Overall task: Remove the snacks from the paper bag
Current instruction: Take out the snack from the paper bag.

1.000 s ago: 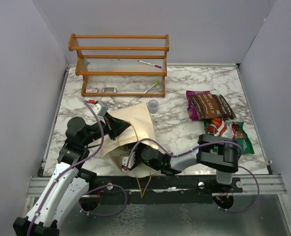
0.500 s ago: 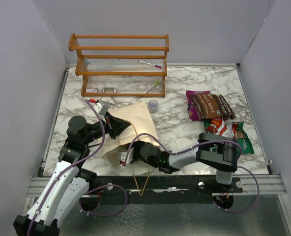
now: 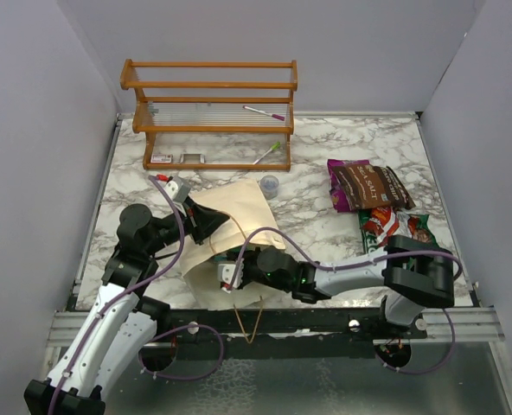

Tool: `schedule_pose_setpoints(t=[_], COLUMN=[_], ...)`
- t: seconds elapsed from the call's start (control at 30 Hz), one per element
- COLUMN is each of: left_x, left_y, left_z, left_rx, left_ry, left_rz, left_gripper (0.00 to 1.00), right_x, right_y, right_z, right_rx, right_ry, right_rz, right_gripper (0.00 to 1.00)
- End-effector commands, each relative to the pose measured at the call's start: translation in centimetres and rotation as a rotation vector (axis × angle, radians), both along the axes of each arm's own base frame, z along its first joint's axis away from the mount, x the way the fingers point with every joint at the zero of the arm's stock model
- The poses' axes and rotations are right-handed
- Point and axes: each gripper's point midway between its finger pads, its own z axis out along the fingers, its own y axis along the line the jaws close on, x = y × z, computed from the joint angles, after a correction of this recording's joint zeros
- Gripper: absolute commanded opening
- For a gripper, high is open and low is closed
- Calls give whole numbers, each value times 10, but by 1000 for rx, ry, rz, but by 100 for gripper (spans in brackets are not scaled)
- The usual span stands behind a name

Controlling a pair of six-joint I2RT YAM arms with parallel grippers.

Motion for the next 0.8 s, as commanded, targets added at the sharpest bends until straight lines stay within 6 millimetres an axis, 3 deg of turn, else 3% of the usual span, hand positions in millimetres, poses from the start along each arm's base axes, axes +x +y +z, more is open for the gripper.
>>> schedule_pose_setpoints(t=[0.0, 0.17, 0.37, 0.5, 0.77], left_x=[6, 9, 15, 18, 33], left_y=[5, 7, 11, 13, 24], left_z=[12, 11, 8, 6, 7], left_rx=[3, 9, 22, 36, 118], left_ry=[-34, -29, -19, -12, -54], left_rz=[37, 57, 88, 106, 178], left_gripper=[0, 0, 0, 0, 0], right_x=[-22, -33, -60, -66, -69], right_y=[-6, -22, -43, -60, -91], right_z=[18, 33, 72, 96, 124], right_rx=[48, 81, 141, 205, 218], right_ry=[83, 120, 135, 132, 120], right_rz=[82, 104, 219, 224, 201], right_gripper=[3, 1, 1, 1, 1])
